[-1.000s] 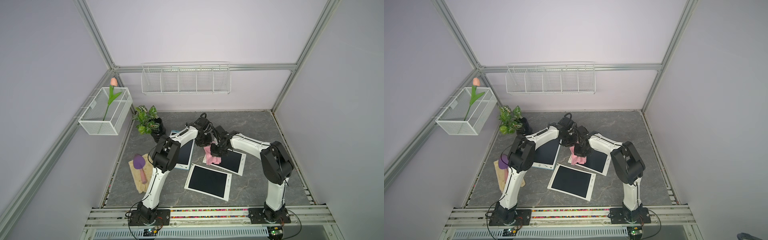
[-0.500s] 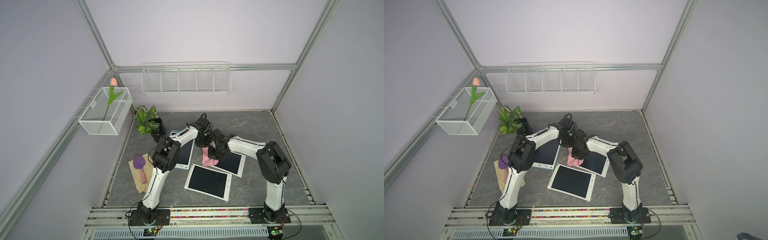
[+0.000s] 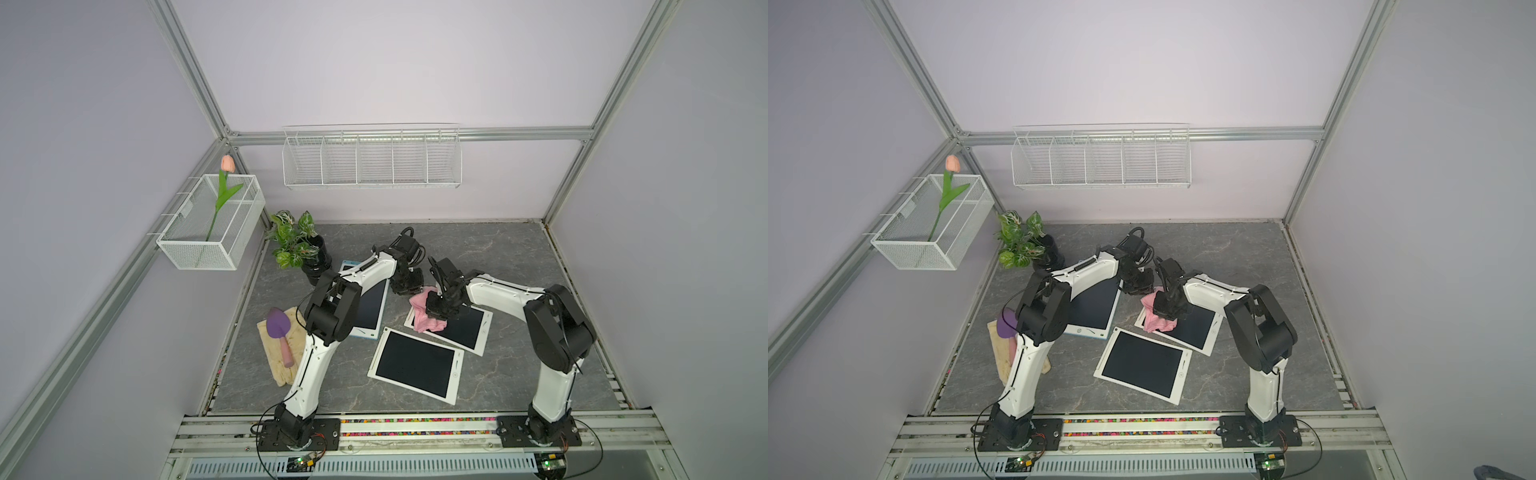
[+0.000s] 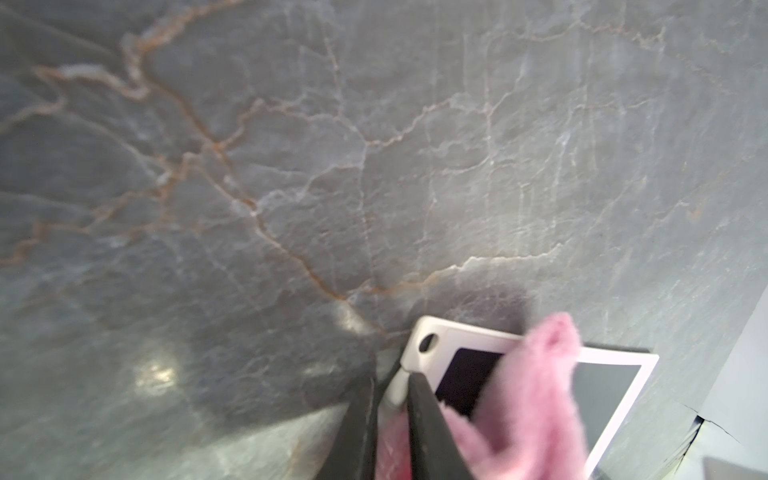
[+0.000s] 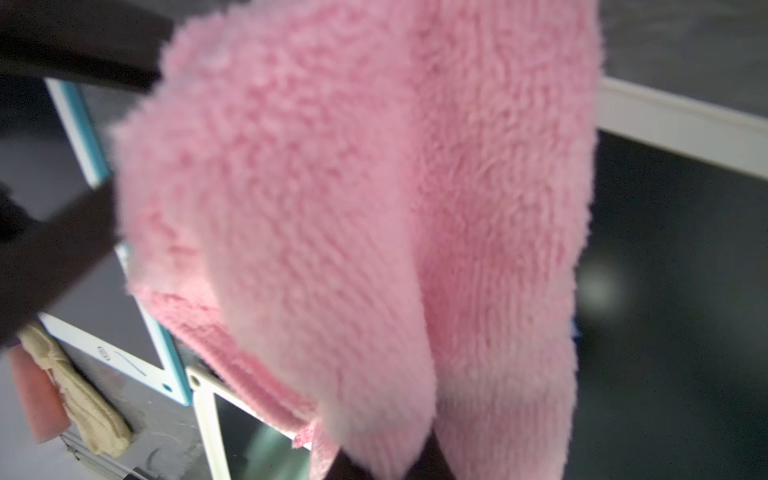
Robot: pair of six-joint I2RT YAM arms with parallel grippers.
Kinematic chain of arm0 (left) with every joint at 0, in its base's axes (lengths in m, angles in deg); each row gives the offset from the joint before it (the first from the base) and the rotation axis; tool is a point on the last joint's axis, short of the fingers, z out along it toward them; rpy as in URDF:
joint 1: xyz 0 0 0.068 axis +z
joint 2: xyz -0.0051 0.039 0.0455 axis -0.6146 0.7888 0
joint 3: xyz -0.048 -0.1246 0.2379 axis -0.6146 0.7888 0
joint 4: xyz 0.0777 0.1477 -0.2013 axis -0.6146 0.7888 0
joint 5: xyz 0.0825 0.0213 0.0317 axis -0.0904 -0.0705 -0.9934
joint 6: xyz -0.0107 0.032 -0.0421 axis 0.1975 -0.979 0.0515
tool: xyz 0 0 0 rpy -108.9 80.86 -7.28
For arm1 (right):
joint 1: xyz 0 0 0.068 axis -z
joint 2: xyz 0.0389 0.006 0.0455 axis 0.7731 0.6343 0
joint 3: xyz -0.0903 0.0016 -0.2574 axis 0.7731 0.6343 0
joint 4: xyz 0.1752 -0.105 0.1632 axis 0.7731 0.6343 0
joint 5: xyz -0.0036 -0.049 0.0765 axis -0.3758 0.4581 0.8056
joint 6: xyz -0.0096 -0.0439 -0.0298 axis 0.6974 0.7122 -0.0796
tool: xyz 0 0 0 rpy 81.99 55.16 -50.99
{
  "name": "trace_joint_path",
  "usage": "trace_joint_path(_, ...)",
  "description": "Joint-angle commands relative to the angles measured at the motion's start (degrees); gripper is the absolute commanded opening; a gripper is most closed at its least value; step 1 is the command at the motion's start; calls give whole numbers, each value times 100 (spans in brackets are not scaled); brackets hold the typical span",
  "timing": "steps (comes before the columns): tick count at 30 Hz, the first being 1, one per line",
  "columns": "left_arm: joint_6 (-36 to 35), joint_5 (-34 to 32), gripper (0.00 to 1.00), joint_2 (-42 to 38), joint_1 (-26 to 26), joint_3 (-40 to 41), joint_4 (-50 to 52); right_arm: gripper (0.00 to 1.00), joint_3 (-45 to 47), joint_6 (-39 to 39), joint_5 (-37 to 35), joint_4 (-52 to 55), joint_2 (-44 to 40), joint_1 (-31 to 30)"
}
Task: Wipe the drawing tablet
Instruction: Wipe the dirt from the drawing tablet.
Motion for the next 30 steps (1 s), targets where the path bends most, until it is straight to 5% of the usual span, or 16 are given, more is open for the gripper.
trace_joint_path(1, -84, 39, 18, 90, -45, 0, 127, 7, 339, -20, -441, 363, -338, -37)
trace_joint_path(8, -118, 81, 18, 135, -45, -26, 146, 7, -671, 151, -625, 552, 212, -853)
trace_joint_path(14, -127, 80, 18, 102, -45, 43, 136, 7, -1271, -3, -424, 425, 729, -845)
trace_joint_path(25, -83, 74, 18, 169, -38, -42, 143, 7, 714, 56, -575, 270, -522, 60)
trace_joint_path(30, -103, 56, 18, 191, -36, -95, 188, 7, 789, 363, -724, 386, -642, 130)
